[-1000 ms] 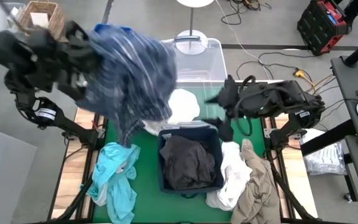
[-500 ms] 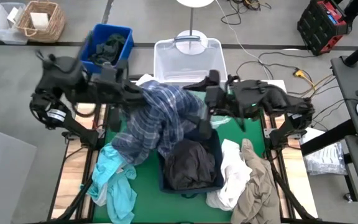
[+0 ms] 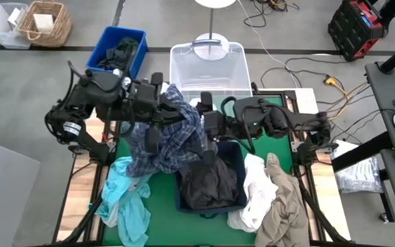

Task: Sort clothes
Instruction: Put the patterned shirt into the blue laundry organizer

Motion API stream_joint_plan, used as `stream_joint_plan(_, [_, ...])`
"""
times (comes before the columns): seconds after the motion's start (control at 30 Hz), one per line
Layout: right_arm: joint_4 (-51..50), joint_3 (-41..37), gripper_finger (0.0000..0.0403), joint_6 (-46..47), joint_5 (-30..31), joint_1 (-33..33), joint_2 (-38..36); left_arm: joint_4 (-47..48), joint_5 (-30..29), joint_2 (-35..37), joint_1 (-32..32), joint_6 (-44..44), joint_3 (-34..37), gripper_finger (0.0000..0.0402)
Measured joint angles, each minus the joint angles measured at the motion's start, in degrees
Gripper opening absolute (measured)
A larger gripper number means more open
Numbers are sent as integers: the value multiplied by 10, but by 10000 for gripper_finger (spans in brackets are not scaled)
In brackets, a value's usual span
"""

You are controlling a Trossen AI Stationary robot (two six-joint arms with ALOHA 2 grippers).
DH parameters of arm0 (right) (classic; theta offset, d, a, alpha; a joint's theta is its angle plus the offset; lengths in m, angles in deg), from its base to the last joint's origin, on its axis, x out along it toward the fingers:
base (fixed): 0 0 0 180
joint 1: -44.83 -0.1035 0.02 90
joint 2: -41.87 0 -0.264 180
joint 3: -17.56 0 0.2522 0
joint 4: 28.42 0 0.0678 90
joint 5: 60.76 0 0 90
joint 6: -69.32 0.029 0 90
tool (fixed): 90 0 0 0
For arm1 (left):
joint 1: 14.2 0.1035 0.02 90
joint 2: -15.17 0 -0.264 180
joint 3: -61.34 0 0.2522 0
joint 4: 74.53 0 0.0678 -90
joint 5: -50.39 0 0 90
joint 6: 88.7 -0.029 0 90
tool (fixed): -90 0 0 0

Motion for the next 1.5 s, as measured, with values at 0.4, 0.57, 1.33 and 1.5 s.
stream_joint_plan(0.4, [37,-1,24,-45,-2,6,7,31,-8,31,0,63,0,86])
stream_joint_plan(0.57, [43,-1,21,-50,-2,6,-27,45,-10,63,0,62,0,120])
stream_joint_plan(1.33, [-170,2,20,225,-247,2,-156,76,-171,140,1,26,0,132])
stream_joint_plan(1.5, [-194,2,20,157,-93,2,-150,75,-172,138,1,-3,1,132])
